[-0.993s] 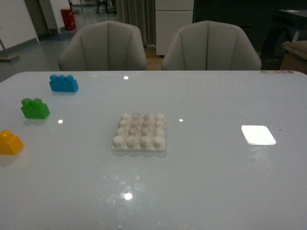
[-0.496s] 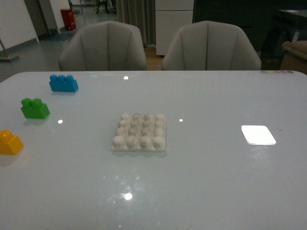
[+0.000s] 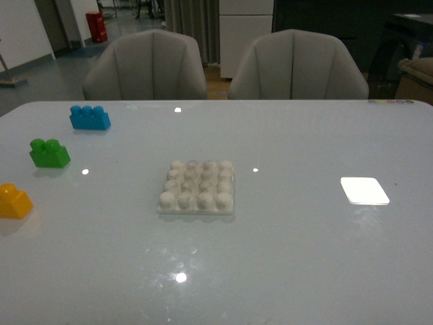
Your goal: Insert yellow block into base center
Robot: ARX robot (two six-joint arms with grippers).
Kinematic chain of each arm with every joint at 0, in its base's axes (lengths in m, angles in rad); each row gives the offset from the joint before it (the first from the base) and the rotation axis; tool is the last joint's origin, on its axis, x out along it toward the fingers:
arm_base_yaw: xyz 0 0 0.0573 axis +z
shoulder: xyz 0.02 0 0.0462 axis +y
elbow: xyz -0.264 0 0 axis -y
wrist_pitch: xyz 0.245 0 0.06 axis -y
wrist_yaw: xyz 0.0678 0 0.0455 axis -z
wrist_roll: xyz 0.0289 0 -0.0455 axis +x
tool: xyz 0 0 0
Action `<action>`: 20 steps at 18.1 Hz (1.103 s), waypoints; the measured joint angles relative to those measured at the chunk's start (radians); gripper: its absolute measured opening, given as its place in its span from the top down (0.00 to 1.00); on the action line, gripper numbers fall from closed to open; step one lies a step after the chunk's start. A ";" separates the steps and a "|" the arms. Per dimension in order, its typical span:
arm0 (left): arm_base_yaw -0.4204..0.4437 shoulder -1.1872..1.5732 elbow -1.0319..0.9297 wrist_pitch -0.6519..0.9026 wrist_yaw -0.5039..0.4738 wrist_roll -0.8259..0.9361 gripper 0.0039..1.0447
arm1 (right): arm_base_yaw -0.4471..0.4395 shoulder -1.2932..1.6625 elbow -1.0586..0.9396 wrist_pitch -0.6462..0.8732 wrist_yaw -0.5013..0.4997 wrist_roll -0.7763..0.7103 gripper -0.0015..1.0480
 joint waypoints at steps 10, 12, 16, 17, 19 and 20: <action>0.501 1.067 0.418 0.594 0.422 0.126 0.06 | 0.000 0.000 0.000 0.000 0.000 0.000 0.06; 0.544 1.305 0.579 0.540 0.422 0.175 0.06 | 0.000 0.000 0.000 0.000 0.000 0.000 0.06; 0.565 1.603 0.837 0.454 0.399 0.300 0.06 | 0.000 0.000 0.000 0.000 0.000 0.000 0.06; 0.568 1.633 0.863 0.440 0.399 0.317 0.06 | 0.000 0.000 0.000 0.000 0.000 0.000 0.06; 0.575 1.679 0.886 0.416 0.402 0.352 0.06 | 0.000 0.000 0.000 0.000 0.000 0.000 0.06; 0.581 1.696 0.891 0.398 0.402 0.360 0.06 | 0.000 0.000 0.000 0.000 0.000 0.000 0.06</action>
